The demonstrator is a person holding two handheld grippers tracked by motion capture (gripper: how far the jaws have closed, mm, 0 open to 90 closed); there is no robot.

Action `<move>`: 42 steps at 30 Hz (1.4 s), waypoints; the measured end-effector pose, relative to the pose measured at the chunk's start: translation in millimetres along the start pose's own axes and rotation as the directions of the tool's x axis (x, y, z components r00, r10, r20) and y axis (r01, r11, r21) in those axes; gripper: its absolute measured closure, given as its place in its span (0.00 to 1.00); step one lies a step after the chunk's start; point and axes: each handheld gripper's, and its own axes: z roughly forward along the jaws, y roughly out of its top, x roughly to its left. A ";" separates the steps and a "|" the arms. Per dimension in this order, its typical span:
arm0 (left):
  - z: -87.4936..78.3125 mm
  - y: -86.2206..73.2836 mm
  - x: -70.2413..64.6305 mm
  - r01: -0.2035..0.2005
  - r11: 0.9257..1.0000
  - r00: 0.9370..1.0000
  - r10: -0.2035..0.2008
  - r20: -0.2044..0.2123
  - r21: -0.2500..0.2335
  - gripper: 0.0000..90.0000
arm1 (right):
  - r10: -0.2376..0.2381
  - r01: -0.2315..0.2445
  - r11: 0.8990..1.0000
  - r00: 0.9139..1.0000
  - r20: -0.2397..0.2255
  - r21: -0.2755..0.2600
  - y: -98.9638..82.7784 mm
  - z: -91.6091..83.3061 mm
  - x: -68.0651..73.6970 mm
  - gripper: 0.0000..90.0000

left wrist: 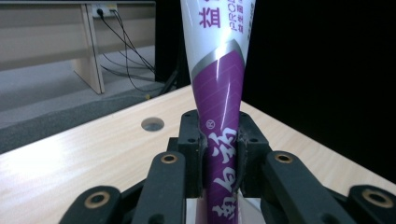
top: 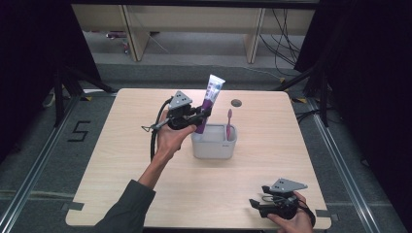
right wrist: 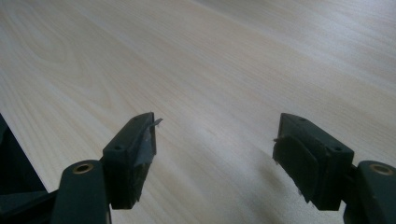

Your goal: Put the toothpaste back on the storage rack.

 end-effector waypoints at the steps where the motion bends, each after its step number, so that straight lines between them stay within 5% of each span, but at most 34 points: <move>1: 1.8 0.7 -0.6 -0.003 1.000 1.000 0.003 -0.004 -0.008 0.84 | -0.007 0.007 1.000 1.000 -0.001 -0.002 0.1 0.1 -0.5 0.33; 8: 15.5 2.4 -1.4 0.001 0.999 1.000 -0.001 -0.005 -0.040 0.84 | 0.004 -0.004 1.000 1.000 0.001 0.002 -0.1 -0.8 0.0 0.33; 42: 59.0 -35.2 -6.4 0.004 1.000 1.000 -0.004 -0.007 -0.010 0.83 | 0.002 -0.002 1.000 1.000 -0.009 0.002 -0.4 -0.7 0.4 0.33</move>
